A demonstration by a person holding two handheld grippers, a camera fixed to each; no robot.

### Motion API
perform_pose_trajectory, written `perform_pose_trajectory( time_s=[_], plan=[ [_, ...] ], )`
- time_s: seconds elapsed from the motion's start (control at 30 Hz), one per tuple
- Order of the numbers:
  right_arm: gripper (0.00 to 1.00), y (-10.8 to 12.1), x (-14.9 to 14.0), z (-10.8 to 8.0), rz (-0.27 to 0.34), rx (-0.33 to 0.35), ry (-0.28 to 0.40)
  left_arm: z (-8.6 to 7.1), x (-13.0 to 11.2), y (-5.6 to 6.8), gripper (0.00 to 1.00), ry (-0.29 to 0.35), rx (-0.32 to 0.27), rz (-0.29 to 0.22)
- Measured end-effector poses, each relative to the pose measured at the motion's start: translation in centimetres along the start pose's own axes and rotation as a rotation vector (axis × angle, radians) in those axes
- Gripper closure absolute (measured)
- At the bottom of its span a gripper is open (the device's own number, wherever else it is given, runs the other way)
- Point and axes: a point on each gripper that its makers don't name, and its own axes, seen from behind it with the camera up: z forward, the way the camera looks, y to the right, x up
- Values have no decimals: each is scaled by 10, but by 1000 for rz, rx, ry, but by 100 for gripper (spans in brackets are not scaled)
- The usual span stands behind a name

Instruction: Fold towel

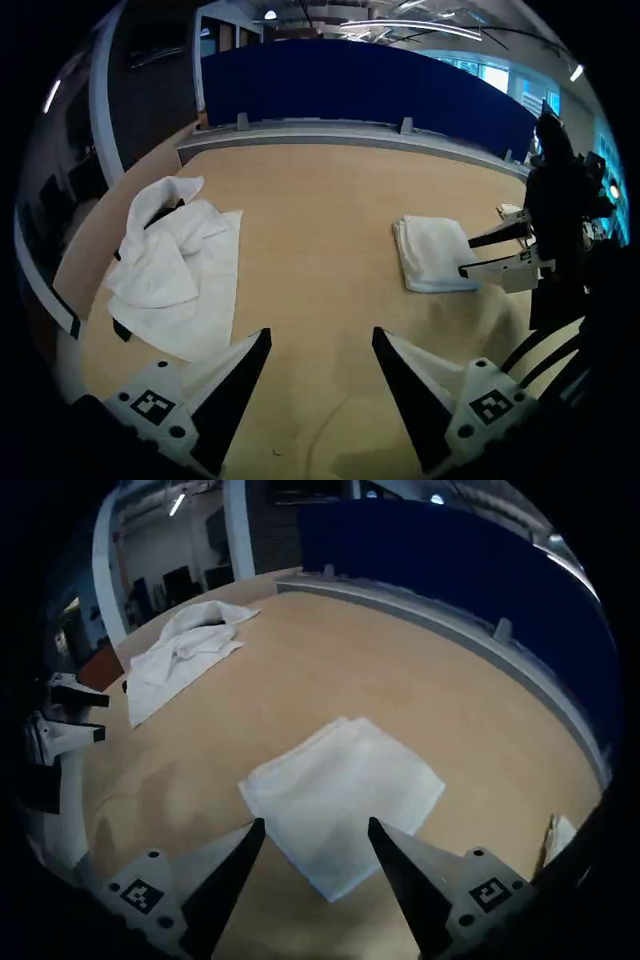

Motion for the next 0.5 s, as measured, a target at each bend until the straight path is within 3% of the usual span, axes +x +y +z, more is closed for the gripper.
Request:
perform_pose_trajectory(
  time_s=[0.2, 0.5],
  plan=[
    [0, 11, -17, -5, 90, -45, -16, -1, 1, -1, 6, 2, 0, 1],
    [0, 14, -32, -9, 87, -77, -46, -3, 0, -1, 6, 3, 0, -1]
  ],
)
